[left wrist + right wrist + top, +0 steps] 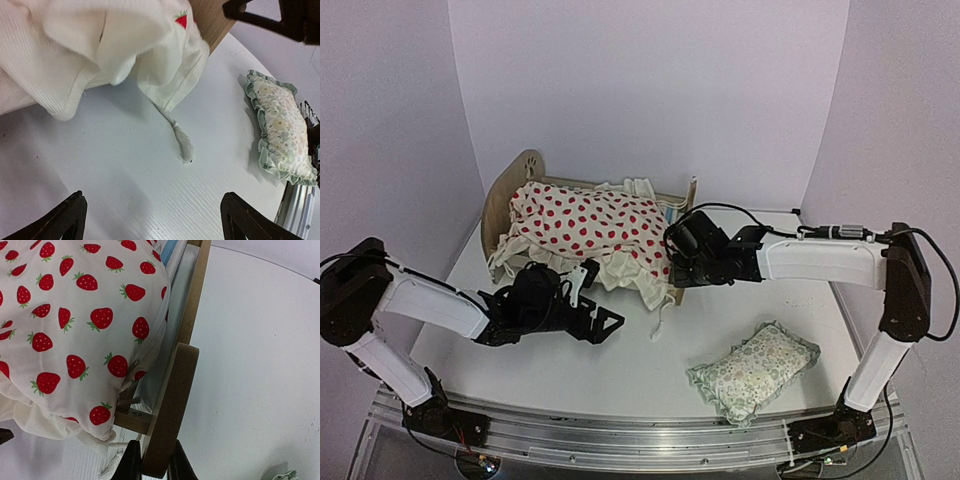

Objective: Set up the pet bed
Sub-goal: Cross the right ropes of the mattress at the bed frame base.

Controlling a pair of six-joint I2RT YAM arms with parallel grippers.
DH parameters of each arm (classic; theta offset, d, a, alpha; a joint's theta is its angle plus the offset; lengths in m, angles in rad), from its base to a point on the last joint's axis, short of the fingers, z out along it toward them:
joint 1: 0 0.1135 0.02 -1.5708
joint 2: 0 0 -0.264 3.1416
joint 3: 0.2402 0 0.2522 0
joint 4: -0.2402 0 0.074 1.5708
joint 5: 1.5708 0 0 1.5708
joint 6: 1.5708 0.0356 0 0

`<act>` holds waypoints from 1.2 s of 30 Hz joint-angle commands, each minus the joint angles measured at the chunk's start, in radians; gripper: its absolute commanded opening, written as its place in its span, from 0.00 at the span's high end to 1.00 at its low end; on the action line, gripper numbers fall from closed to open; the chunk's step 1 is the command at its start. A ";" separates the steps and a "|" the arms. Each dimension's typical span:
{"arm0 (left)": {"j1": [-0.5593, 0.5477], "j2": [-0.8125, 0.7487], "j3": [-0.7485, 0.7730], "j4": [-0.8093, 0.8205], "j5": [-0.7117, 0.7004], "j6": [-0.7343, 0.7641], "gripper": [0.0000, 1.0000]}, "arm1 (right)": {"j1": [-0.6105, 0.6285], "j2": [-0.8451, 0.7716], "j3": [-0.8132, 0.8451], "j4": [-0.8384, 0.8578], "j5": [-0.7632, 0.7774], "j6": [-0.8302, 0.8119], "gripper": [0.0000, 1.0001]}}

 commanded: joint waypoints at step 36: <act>-0.025 0.786 0.283 1.155 -0.174 0.030 0.22 | 0.081 0.012 0.207 -0.026 0.048 -0.149 1.00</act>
